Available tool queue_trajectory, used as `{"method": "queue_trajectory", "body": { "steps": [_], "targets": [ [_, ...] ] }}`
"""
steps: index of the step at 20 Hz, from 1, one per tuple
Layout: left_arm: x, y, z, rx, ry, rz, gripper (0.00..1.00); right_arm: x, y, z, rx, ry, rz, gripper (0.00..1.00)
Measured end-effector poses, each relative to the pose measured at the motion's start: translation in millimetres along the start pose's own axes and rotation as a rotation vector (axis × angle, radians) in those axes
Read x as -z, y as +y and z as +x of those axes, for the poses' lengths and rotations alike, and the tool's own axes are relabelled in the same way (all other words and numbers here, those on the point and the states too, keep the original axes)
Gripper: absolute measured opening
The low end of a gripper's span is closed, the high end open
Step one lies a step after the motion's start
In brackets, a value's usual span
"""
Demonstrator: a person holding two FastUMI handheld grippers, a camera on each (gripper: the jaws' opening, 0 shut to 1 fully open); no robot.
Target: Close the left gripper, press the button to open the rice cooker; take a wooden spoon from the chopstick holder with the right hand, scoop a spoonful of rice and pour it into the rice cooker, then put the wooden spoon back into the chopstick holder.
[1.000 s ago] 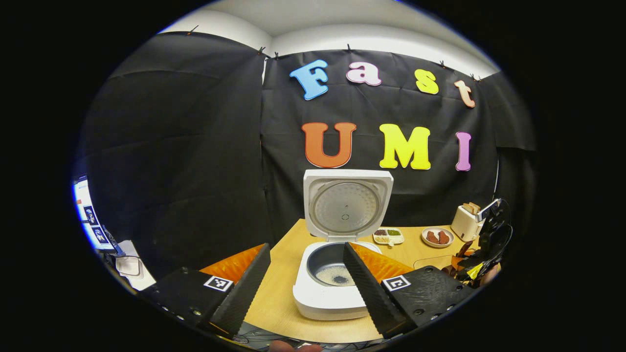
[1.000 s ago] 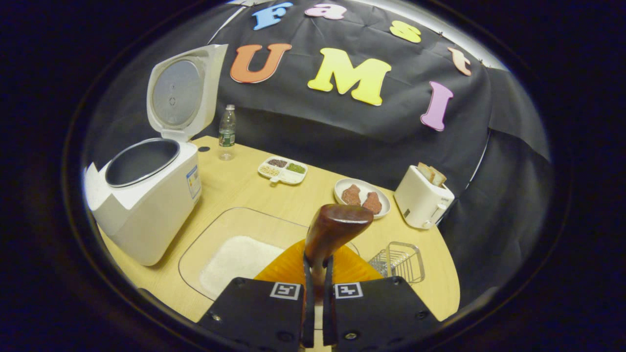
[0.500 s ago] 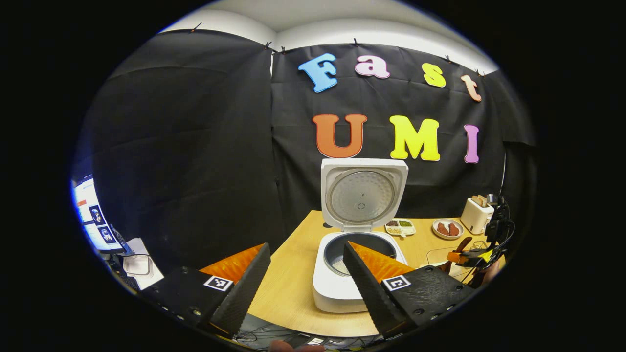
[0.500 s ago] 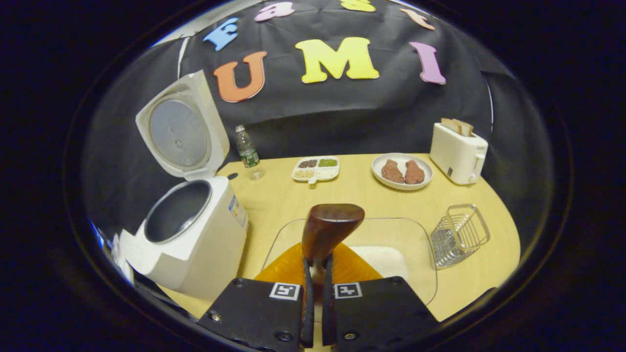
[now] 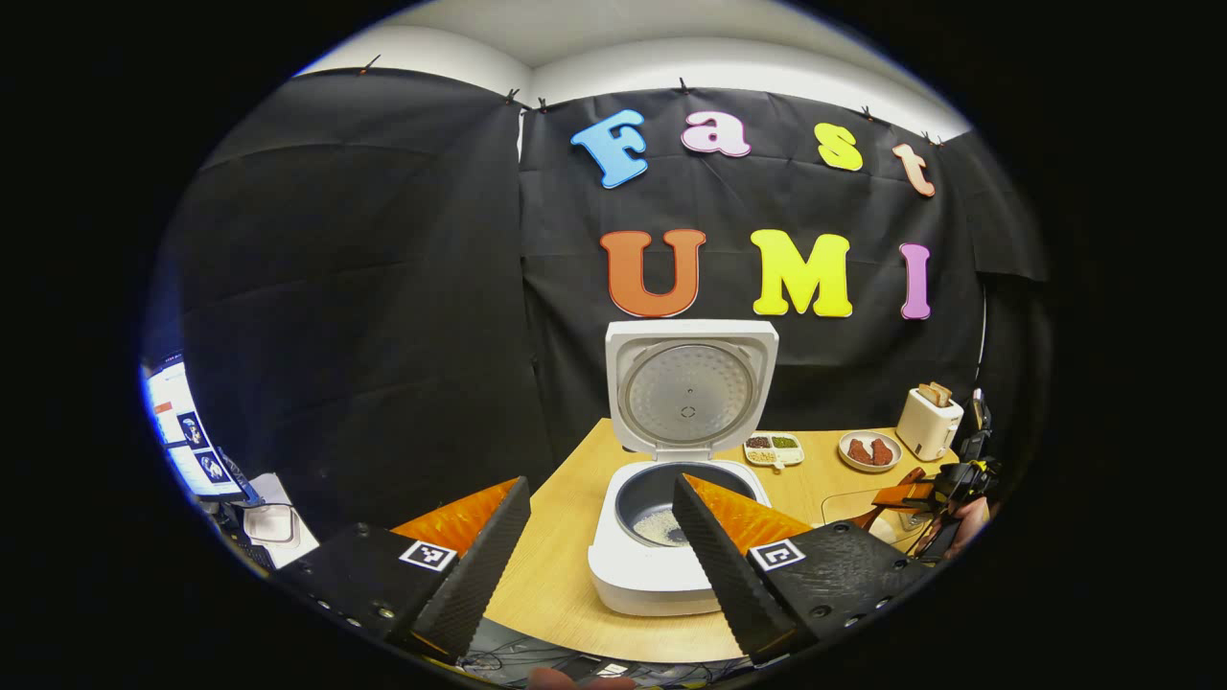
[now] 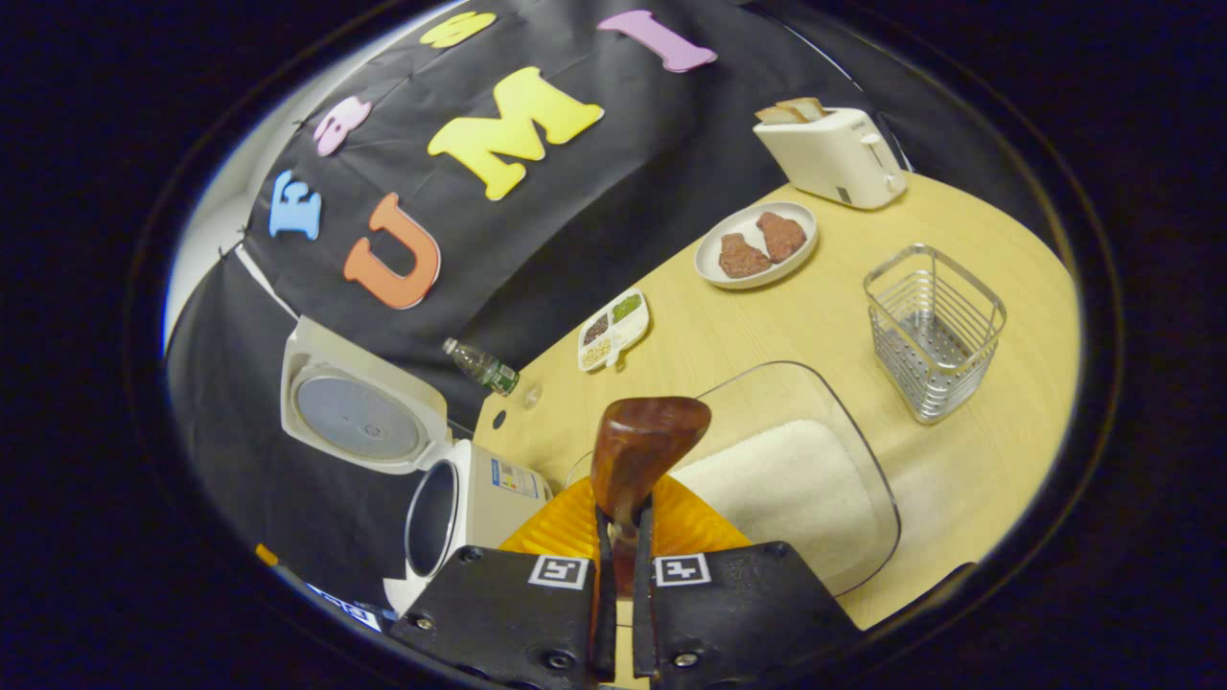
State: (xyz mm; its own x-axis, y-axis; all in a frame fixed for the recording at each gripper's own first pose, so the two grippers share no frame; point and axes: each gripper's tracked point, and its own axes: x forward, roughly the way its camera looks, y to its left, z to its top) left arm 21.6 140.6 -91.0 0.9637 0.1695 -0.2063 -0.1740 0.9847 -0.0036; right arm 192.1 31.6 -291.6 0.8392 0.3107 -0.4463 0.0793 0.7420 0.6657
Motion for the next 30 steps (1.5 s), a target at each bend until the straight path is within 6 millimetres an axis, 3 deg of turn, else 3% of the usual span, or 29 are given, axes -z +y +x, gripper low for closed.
{"method": "queue_trajectory", "body": {
  "steps": [5,8,13,17,21,26,30],
  "targets": [
    [5.0,-30.8,0.5,0.017,0.034,-0.018,0.95,-16.0,-19.7,-15.9,-0.061,-0.013,0.147,0.12],
    [-4.0,-50.3,3.3,0.036,0.024,-0.026,0.96,-41.1,-28.3,-35.9,-0.090,-0.047,0.241,0.12],
    [-23.5,-69.0,8.8,0.041,-0.024,-0.052,0.96,-91.8,-9.4,-79.6,-0.137,-0.106,0.229,0.11],
    [-29.3,-57.7,1.9,-0.003,-0.061,-0.042,0.96,-119.9,41.9,-95.8,-0.205,-0.119,0.172,0.12],
    [-33.4,-44.9,-11.6,-0.034,-0.097,-0.004,0.96,-117.4,113.0,-85.4,-0.302,-0.071,0.158,0.11],
    [-28.0,-21.3,-28.3,-0.037,-0.116,-0.028,0.95,-85.9,211.2,-51.3,-0.406,-0.009,0.091,0.12],
    [-19.2,-1.2,-33.2,-0.055,-0.101,-0.054,0.96,-48.7,260.4,-12.9,-0.421,0.037,-0.006,0.12]
  ]
}}
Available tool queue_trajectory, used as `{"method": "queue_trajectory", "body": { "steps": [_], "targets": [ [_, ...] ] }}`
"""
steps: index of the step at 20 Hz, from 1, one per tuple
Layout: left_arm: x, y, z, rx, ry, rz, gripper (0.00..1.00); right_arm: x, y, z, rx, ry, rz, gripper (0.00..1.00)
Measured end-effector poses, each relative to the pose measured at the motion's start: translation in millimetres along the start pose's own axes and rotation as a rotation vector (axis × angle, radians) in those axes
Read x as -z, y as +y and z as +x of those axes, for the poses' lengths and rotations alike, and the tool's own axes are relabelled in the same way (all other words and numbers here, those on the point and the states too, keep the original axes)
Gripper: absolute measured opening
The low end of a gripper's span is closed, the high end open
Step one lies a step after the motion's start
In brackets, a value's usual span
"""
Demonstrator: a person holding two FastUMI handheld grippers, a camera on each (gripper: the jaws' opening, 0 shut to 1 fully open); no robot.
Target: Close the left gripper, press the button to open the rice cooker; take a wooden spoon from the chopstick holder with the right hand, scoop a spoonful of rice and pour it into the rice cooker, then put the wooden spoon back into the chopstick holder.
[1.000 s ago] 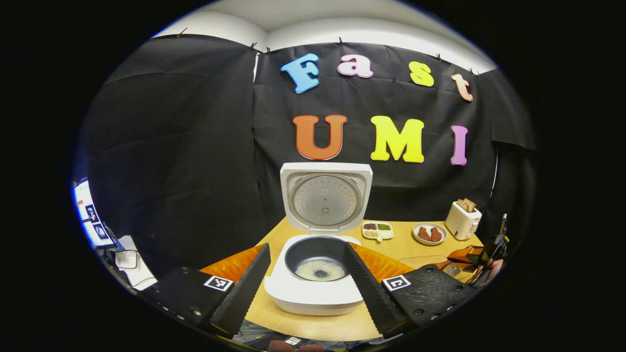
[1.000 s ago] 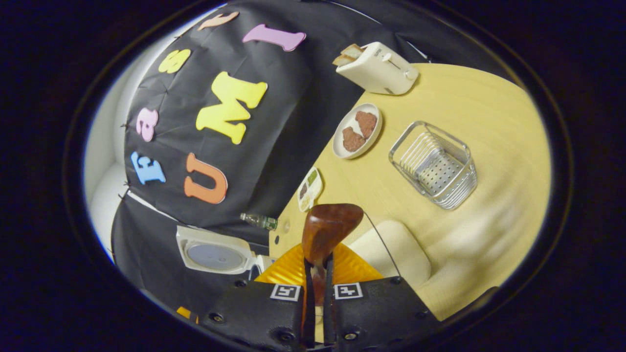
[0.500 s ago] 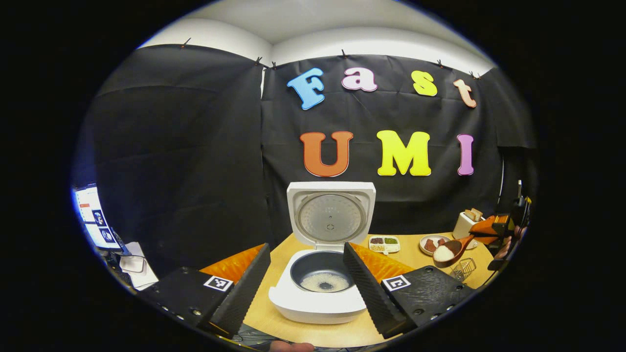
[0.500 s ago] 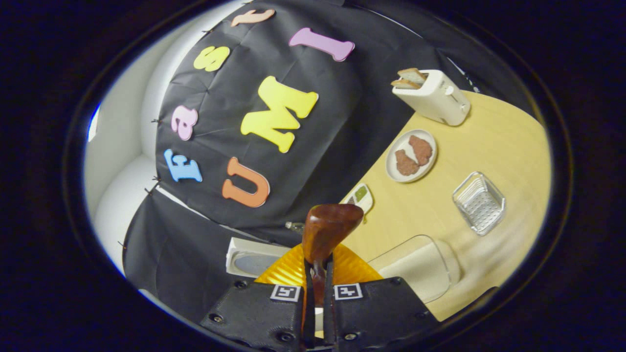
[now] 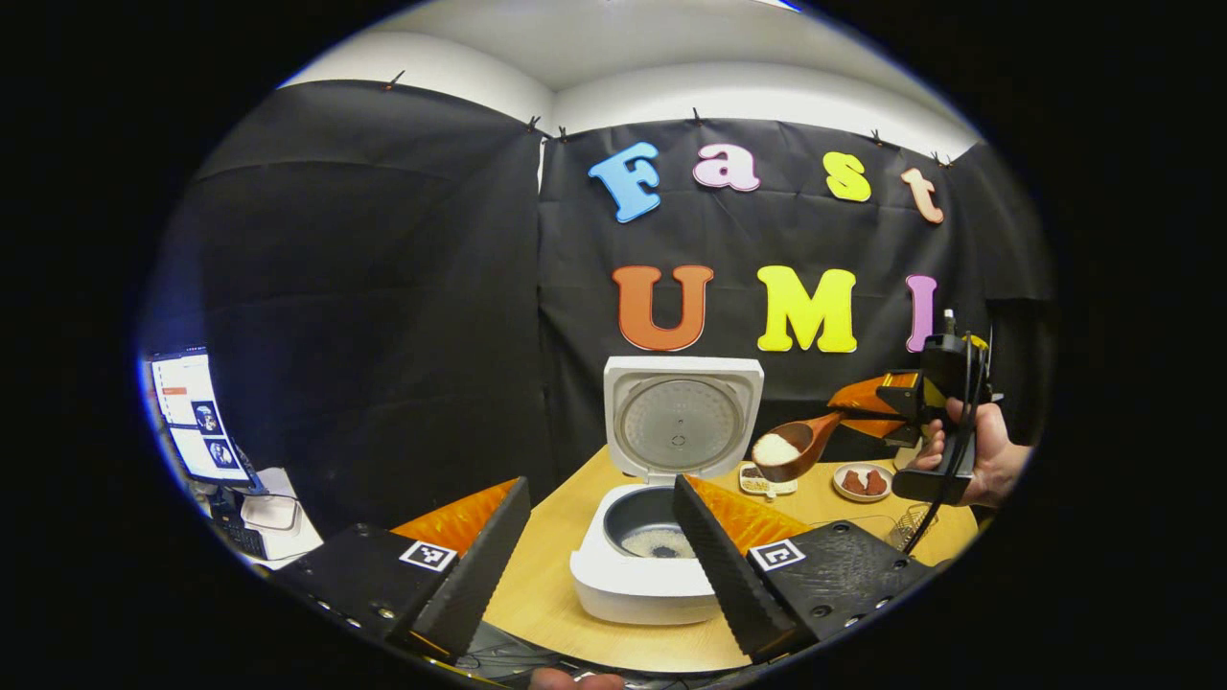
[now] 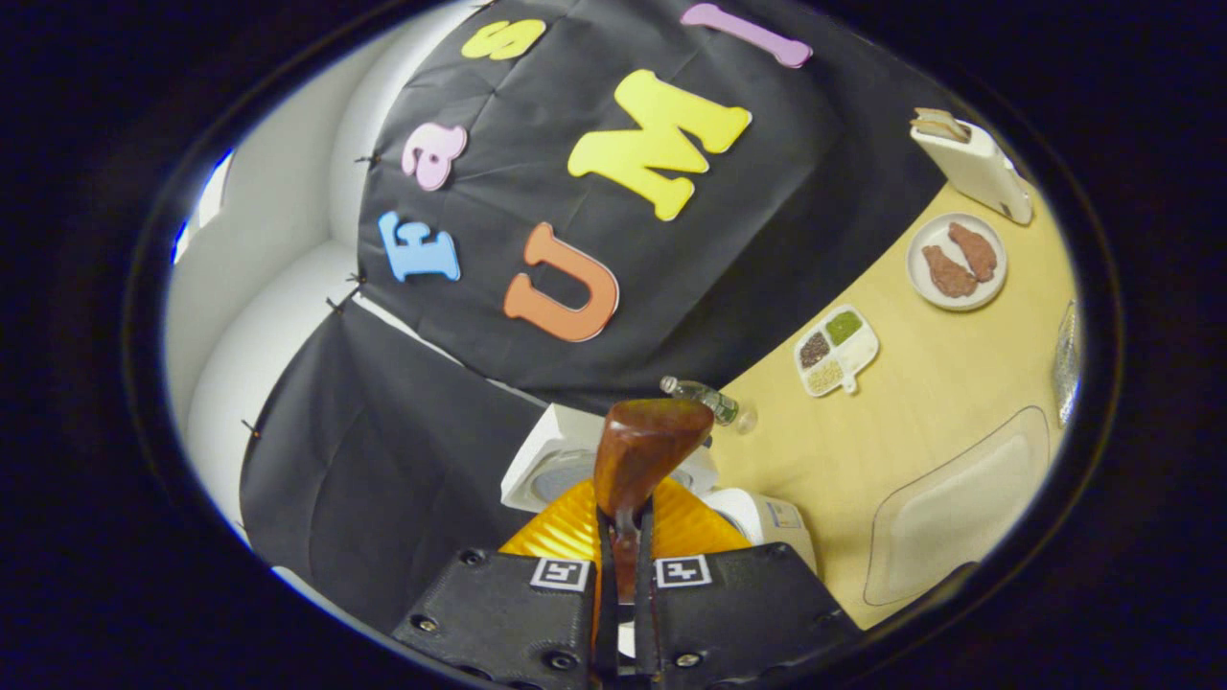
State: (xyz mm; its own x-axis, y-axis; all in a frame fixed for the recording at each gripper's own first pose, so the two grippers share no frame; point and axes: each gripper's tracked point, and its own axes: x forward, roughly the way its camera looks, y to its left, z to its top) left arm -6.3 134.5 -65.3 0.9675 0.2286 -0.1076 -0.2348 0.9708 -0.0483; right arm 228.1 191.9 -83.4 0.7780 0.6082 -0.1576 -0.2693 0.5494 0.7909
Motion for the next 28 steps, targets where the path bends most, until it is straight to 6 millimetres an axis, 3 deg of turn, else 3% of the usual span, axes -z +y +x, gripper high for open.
{"method": "queue_trajectory", "body": {
  "steps": [4,7,11,16,19,28],
  "targets": [
    [10.8,20.3,-4.2,-0.008,0.013,0.008,0.95,32.5,8.9,36.2,0.044,0.026,-0.115,0.12],
    [16.7,30.4,-4.9,-0.012,0.026,-0.024,0.95,48.5,4.1,55.3,0.089,0.032,-0.223,0.12],
    [22.2,24.2,-1.8,0.006,0.023,-0.055,0.94,65.6,-6.5,72.8,0.150,0.047,-0.312,0.12],
    [23.0,20.2,1.2,0.038,0.025,-0.033,0.94,75.3,-19.6,81.6,0.206,0.068,-0.397,0.12],
    [23.2,23.1,4.2,0.036,0.027,-0.043,0.94,79.2,-17.7,85.1,0.219,0.070,-0.470,0.12],
    [22.3,19.1,7.0,0.041,0.024,-0.060,0.94,88.4,19.7,91.3,0.187,0.034,-0.920,0.12]
  ]
}}
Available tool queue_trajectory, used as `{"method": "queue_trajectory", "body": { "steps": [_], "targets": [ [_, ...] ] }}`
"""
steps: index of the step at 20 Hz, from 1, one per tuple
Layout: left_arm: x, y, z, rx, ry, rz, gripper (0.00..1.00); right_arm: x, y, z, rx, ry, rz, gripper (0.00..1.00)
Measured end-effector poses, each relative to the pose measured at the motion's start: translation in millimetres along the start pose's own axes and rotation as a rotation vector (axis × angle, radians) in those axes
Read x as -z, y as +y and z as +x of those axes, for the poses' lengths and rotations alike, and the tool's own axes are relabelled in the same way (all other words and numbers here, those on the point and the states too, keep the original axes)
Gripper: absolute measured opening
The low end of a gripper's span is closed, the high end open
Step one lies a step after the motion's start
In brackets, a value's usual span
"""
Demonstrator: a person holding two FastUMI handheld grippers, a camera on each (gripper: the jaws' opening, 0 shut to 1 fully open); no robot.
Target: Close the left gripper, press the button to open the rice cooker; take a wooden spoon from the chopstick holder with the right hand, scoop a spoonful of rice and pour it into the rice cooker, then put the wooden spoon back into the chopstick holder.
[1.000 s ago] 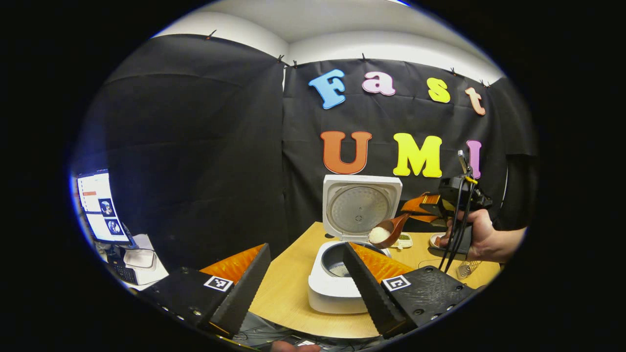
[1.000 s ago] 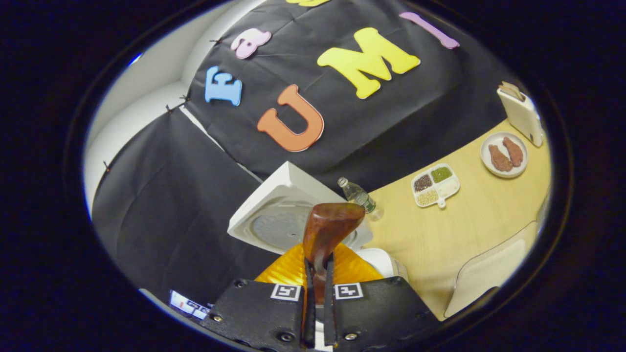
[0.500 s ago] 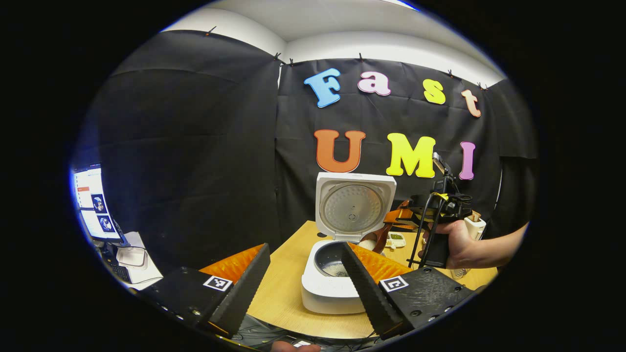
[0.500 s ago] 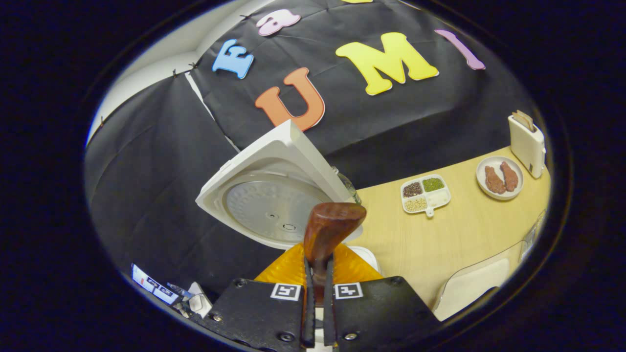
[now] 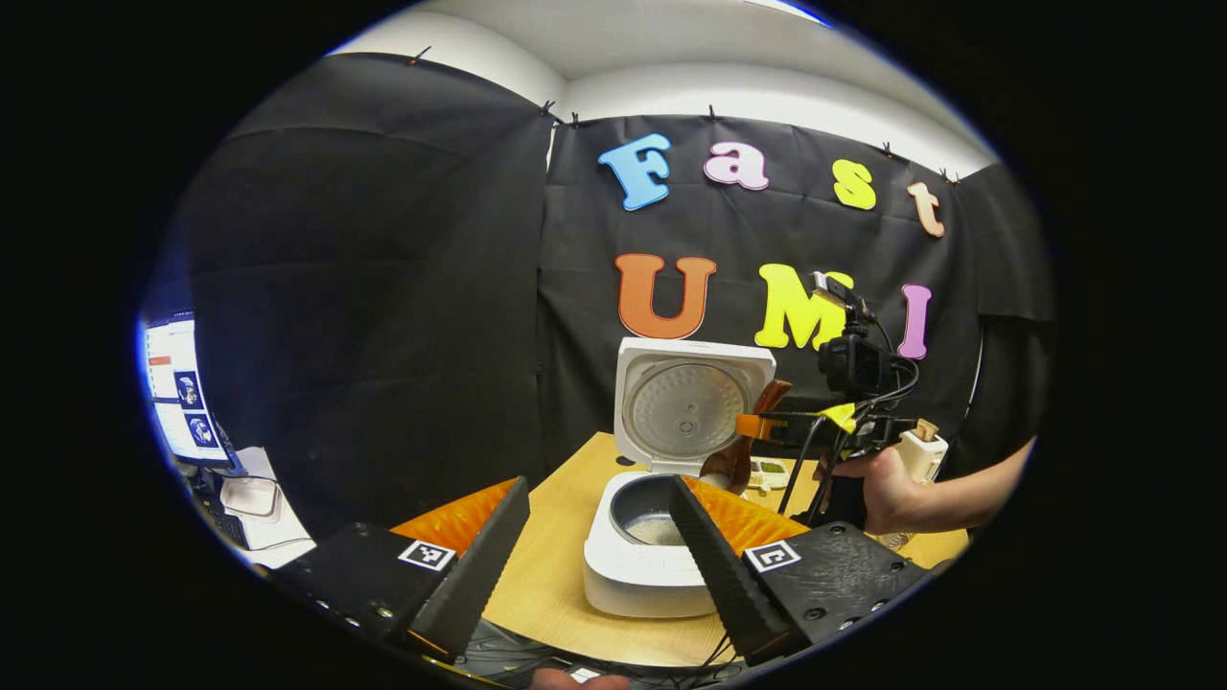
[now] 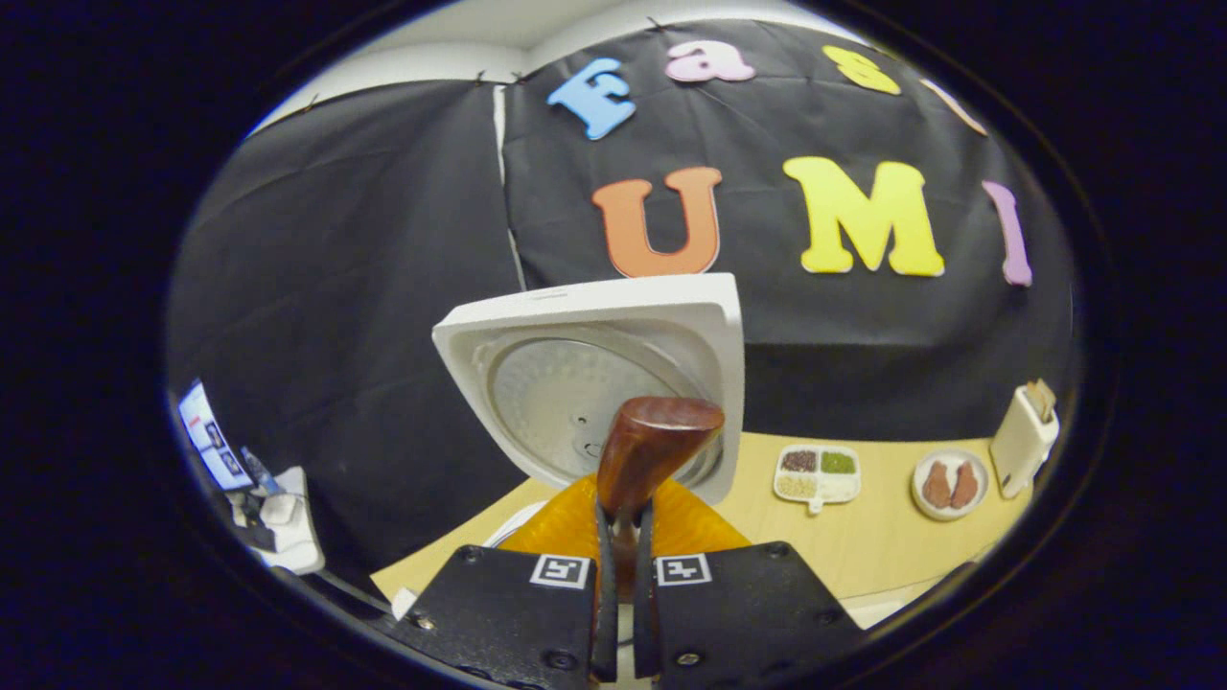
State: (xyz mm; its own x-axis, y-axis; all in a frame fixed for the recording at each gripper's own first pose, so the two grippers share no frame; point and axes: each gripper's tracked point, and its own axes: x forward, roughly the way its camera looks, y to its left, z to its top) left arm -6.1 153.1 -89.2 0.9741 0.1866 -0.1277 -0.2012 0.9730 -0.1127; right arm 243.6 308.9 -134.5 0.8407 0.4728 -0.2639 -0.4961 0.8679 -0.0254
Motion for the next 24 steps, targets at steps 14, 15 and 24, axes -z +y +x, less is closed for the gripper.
{"method": "queue_trajectory", "body": {
  "steps": [14,15,24],
  "targets": [
    [-14.1,18.7,-2.5,-0.055,-0.039,-0.023,0.94,-26.9,61.5,-22.7,-0.085,-0.181,-0.600,0.12],
    [-15.0,19.1,-3.5,-0.059,-0.041,-0.025,0.94,-29.4,60.6,-23.9,-0.086,-0.184,-0.597,0.12],
    [-23.1,17.7,-4.1,-0.064,-0.044,-0.019,0.94,-50.9,32.6,-35.2,-0.089,-0.167,-0.342,0.12]
  ]
}}
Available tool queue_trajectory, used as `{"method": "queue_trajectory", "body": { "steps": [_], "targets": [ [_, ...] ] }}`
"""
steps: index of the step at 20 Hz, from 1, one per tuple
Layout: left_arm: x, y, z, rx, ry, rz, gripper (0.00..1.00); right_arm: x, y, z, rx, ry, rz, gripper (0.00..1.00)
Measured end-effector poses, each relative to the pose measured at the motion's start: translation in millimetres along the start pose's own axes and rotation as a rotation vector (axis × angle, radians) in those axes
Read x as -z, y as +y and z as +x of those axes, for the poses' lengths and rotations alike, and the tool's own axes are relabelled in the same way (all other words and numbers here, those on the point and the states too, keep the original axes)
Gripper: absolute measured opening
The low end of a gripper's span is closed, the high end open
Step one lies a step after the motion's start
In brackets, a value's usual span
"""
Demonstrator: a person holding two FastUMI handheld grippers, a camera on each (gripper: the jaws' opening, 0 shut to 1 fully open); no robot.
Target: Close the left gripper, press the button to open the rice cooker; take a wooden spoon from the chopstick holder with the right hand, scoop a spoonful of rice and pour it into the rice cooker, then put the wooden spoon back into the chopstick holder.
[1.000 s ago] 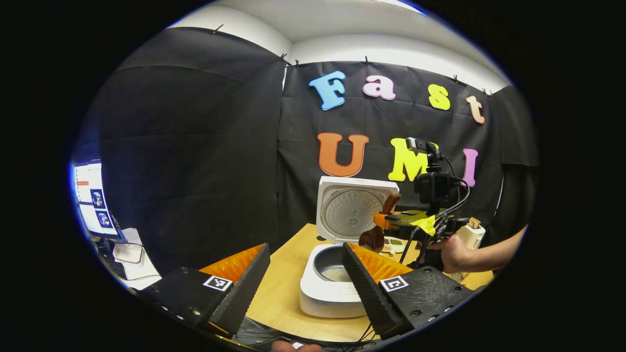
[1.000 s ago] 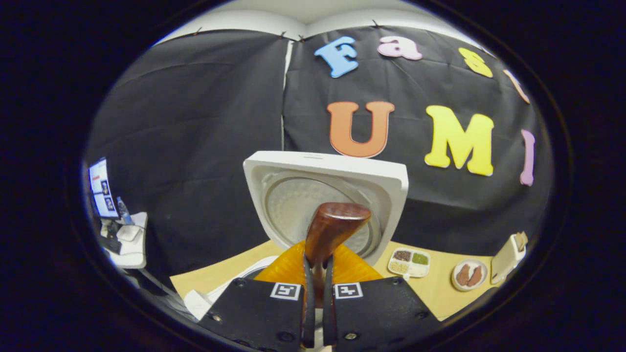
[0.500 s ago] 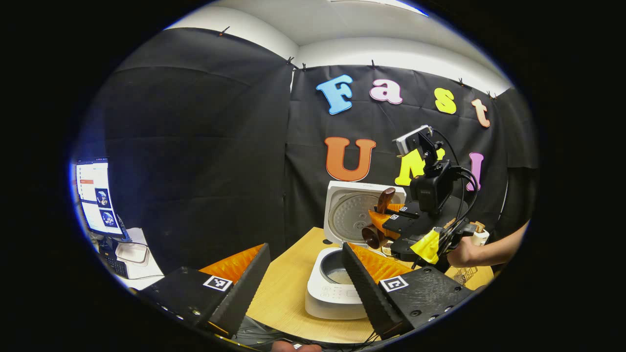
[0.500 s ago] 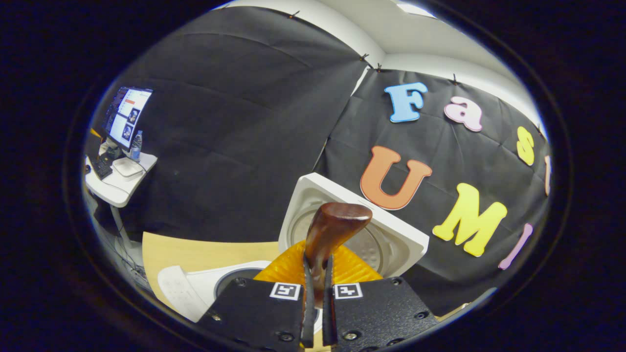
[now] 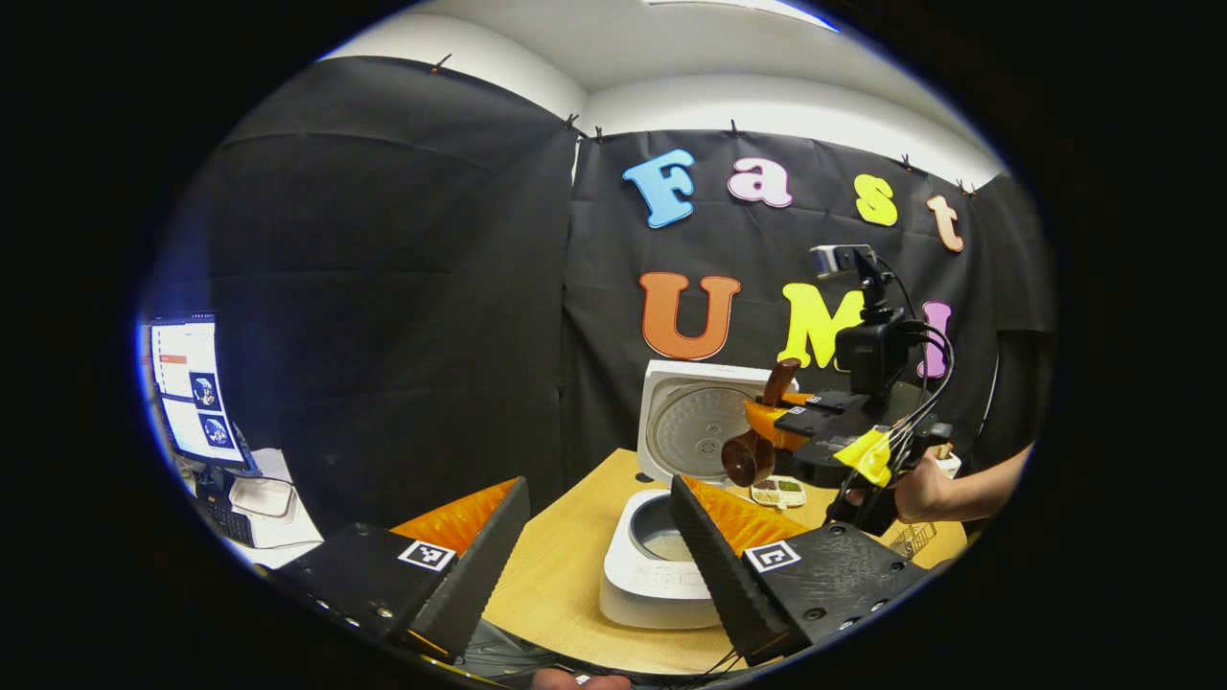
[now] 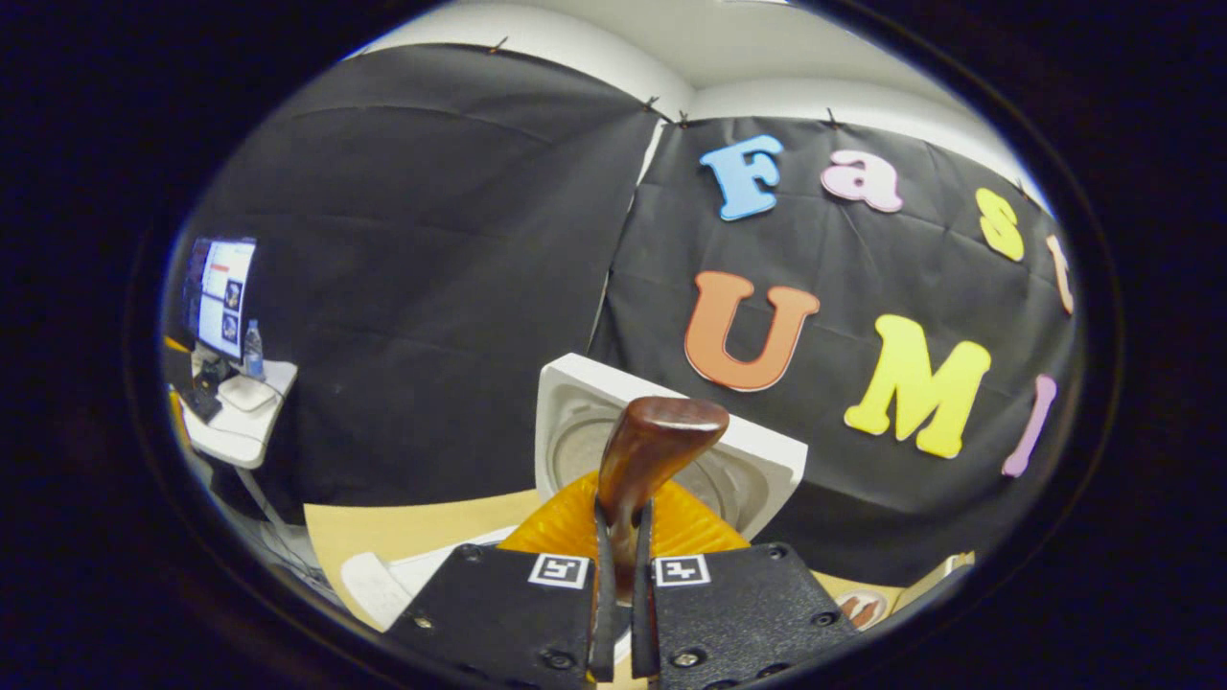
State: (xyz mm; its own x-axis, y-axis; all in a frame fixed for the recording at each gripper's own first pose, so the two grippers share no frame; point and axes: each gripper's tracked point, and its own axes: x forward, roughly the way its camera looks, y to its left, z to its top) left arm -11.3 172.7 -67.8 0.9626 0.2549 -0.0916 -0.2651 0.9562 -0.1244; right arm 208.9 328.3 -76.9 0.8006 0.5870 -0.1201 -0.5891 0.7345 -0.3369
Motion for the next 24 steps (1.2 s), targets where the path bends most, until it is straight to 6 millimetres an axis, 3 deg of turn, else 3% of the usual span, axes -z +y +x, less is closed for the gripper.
{"method": "queue_trajectory", "body": {
  "steps": [3,8,13,17,24],
  "targets": [
    [-5.9,-1.5,0.1,-0.001,-0.005,-0.012,0.94,-7.1,-20.8,-13.0,0.011,-0.002,0.151,0.12],
    [-5.4,-17.4,2.6,0.015,0.003,-0.015,0.94,-21.1,-65.4,-54.3,0.023,-0.013,0.421,0.12],
    [-16.7,-58.4,-3.4,0.091,0.007,-0.030,0.94,-22.7,-114.6,-106.6,0.057,-0.036,0.591,0.12],
    [-16.8,-91.7,0.2,0.155,0.016,-0.008,0.94,-2.8,-177.5,-156.7,0.165,-0.050,0.664,0.12],
    [-14.0,-141.8,13.6,0.229,0.036,0.008,0.94,68.4,-291.1,-260.2,0.437,-0.013,0.704,0.12]
  ]
}}
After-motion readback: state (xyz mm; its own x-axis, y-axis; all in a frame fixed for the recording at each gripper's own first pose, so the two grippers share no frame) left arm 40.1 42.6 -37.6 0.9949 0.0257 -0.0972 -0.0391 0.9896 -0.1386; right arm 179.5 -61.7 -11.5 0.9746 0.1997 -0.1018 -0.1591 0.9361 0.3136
